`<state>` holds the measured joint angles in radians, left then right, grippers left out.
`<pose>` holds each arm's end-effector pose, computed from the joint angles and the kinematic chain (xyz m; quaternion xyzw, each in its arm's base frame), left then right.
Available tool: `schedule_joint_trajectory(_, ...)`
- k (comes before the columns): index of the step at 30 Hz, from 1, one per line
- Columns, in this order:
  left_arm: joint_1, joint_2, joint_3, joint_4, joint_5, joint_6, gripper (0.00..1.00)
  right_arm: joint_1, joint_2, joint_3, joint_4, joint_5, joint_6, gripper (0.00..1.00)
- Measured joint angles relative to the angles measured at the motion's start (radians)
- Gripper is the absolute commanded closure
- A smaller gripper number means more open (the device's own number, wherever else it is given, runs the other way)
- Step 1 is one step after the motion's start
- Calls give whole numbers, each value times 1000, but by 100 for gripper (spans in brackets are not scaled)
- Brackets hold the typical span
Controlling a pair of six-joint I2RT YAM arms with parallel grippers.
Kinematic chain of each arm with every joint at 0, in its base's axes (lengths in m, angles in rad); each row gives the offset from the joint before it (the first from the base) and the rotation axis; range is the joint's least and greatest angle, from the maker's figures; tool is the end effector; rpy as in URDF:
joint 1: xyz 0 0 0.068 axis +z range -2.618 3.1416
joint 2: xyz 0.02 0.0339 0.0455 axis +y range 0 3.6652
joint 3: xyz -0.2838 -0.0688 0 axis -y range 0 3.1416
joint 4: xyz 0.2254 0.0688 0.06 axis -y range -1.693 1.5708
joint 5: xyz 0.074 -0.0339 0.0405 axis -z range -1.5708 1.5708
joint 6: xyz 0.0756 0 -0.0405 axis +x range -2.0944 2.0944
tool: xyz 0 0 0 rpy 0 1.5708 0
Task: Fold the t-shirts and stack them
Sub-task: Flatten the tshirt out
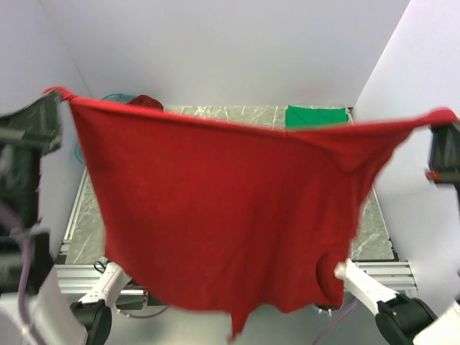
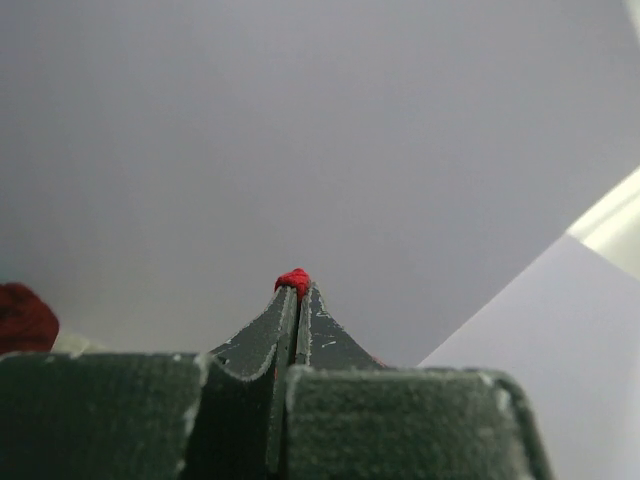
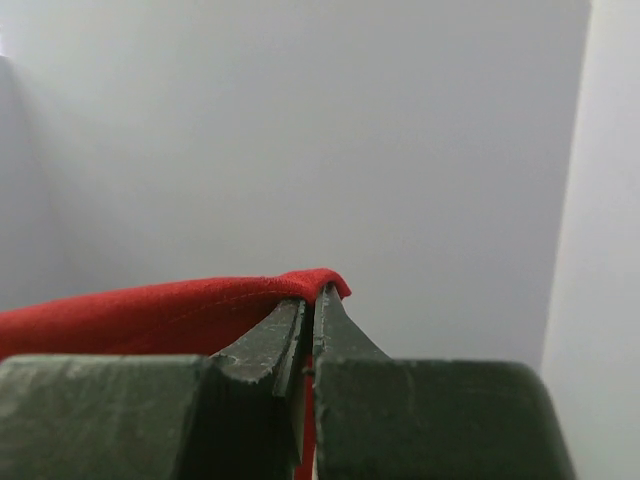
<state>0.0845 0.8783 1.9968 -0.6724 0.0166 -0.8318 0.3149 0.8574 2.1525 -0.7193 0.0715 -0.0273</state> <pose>0.0183 0.0003 0.6254 -0.2295 0.4813 -0.3129 0.7860 -0.0333 -0.0165 0.6427 -0.0503 0.4753 0.1090 0.8716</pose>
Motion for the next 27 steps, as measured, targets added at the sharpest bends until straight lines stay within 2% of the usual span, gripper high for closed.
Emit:
schedule_joint_trajectory(6,0,120,-254,144,-3,0,100,0,138,-154,130,168,-65,100)
schedule_joint_trajectory(12,0,416,-599,357,-7,0,99,-26,467,-325,204,235,-92,99)
schedule_joint_trajectory(14,-1,566,-659,398,-12,3,79,-41,632,-342,199,231,-93,93)
schedule_joint_trajectory(15,-2,640,-666,404,-12,6,61,-48,715,-340,195,229,-91,74)
schedule_joint_trajectory(16,-5,716,-661,406,-9,12,54,-52,788,-332,188,227,-87,60)
schedule_joint_trajectory(17,-10,782,-647,403,-6,17,51,-56,881,-292,148,224,-82,52)
schedule_joint_trajectory(18,-18,847,-623,394,-12,22,38,-60,978,-239,115,223,-77,42)
schedule_joint_trajectory(19,-27,893,-598,387,-17,35,30,-61,1071,-159,71,224,-66,38)
schedule_joint_trajectory(22,-76,959,-537,356,-49,63,20,-66,1287,68,-20,229,-45,32)
schedule_joint_trajectory(24,-113,955,-501,345,-63,80,7,-66,1320,89,-49,217,-28,31)
schedule_joint_trajectory(27,-147,932,-456,347,-68,89,5,-67,1266,14,-48,181,-2,30)
